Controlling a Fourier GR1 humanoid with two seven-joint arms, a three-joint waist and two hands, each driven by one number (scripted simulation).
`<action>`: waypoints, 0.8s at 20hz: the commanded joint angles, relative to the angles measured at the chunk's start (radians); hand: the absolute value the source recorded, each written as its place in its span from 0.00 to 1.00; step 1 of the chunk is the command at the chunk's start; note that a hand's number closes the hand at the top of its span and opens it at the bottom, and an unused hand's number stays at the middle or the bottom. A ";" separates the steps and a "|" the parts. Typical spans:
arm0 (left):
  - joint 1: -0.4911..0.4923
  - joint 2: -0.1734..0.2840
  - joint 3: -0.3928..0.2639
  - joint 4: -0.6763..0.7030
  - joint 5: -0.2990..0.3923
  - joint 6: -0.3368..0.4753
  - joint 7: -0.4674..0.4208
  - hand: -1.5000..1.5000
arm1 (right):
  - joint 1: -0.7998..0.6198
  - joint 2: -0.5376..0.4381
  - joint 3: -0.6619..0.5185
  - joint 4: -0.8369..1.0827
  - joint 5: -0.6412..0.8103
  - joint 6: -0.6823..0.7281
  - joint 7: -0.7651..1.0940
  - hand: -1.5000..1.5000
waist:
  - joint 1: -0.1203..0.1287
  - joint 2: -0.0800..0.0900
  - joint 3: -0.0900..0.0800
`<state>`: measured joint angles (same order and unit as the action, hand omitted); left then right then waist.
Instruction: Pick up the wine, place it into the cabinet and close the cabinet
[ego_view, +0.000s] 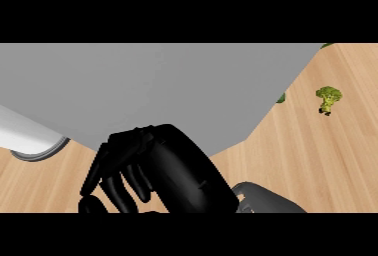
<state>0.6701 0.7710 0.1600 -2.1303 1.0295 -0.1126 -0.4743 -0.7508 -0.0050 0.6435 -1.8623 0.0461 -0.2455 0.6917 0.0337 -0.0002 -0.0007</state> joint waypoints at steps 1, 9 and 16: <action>-0.026 -0.004 0.033 -0.004 0.024 -0.007 0.044 0.00 | -0.124 0.005 -0.100 0.224 -0.035 0.000 -0.105 1.00 | -0.002 0.005 0.000; -0.098 -0.021 0.004 -0.009 -0.012 0.021 0.155 0.00 | -0.169 -0.003 -0.235 0.403 0.000 0.072 -0.224 1.00 | -0.027 0.004 0.001; -0.149 -0.072 -0.103 -0.046 -0.078 0.078 0.200 0.00 | -0.247 -0.111 -0.409 0.600 -0.093 0.222 -0.379 1.00 | -0.018 0.012 0.001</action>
<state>0.5463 0.7156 0.1101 -2.1570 0.9816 -0.0676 -0.3043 -0.9377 -0.0230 0.3777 -1.4116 -0.0320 -0.0723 0.4017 0.0171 -0.0110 -0.0044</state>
